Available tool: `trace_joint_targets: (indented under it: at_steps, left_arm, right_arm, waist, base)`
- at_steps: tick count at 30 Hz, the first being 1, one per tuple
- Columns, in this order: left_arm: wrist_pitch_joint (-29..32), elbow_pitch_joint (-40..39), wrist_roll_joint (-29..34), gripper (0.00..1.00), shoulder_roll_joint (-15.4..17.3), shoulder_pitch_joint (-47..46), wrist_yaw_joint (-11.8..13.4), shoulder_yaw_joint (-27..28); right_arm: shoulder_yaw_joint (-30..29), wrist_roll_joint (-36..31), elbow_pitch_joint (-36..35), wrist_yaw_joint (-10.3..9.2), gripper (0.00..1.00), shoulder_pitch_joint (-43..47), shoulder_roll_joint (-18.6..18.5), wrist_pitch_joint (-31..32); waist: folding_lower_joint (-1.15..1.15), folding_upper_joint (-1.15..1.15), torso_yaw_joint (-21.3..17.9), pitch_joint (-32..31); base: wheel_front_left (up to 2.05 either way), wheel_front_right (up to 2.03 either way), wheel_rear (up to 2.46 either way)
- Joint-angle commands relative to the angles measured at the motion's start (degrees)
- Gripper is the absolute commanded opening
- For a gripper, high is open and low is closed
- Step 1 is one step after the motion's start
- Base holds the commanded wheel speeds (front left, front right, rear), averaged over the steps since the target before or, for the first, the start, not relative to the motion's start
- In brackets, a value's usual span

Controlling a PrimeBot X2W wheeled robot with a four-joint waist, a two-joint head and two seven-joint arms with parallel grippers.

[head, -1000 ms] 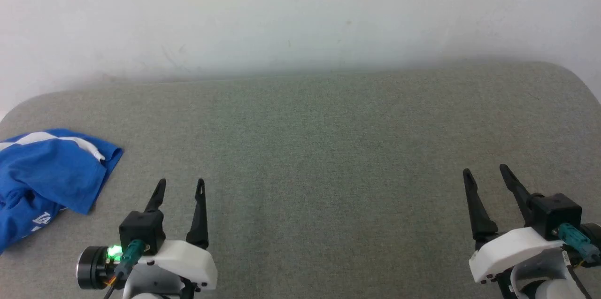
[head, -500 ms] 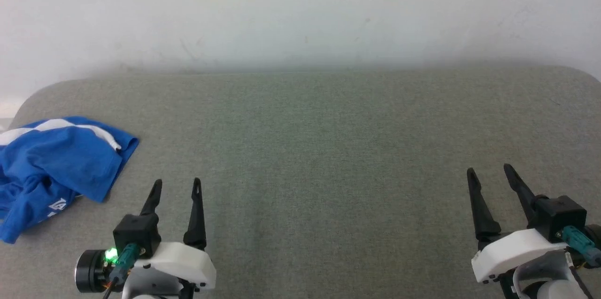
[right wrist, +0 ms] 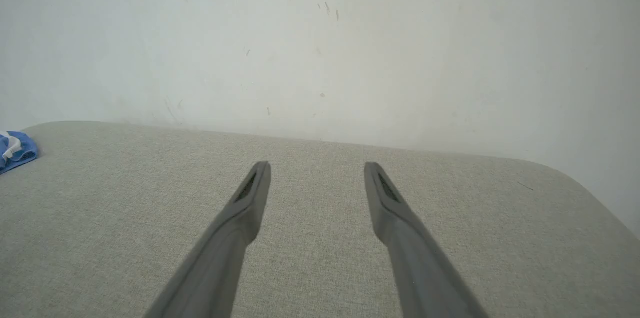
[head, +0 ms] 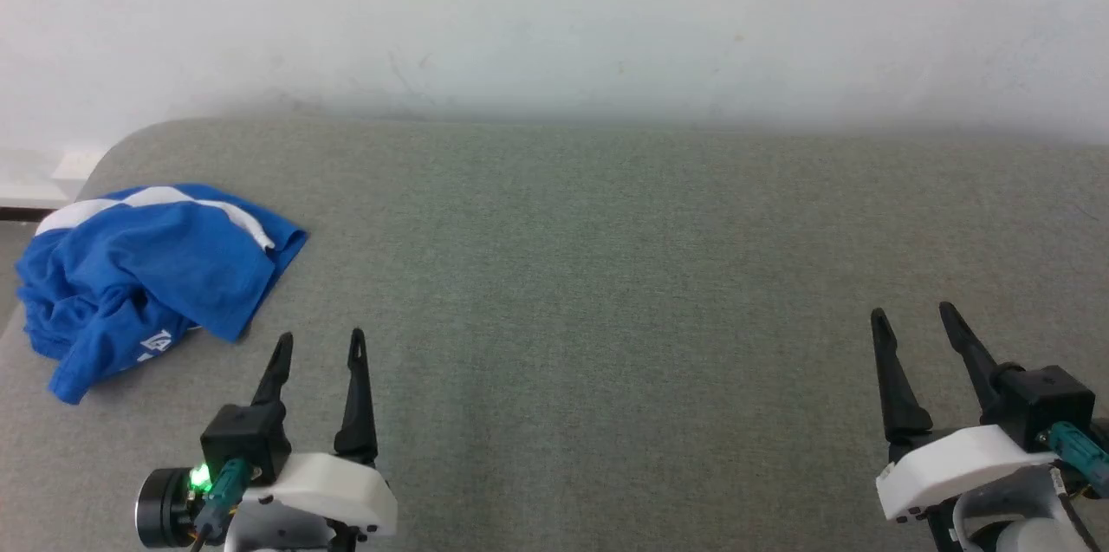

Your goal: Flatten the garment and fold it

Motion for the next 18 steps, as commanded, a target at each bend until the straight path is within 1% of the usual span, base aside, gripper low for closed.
trace_joint_targets:
  at_steps: [1,10,18]
  left_arm:
    - [-0.64,-0.02,-0.77,1.0,-0.07,0.9,0.54,0.09]
    - [-1.72,0.02,-1.49,1.0,-0.08,1.41,1.2,0.78]
    - [-2.67,-0.37,-2.34,1.0,-0.09,2.02,2.54,0.31]
  right_arm:
    - [-0.26,0.43,0.28,-0.04,1.0,-0.26,0.08,-0.56]
    - [-0.72,0.53,0.93,-0.05,1.0,-0.25,0.1,-1.64]
    - [-0.73,0.5,1.44,-0.06,1.0,-0.4,0.11,-2.6]
  waist:
    - [0.0,0.0,0.97,0.15]
    - [0.0,0.0,3.97,0.17]
    - [0.0,0.0,6.98,0.42]
  base:
    - [0.0,0.0,0.0]
    - [0.0,0.0,0.0]
    - [0.0,0.0,0.0]
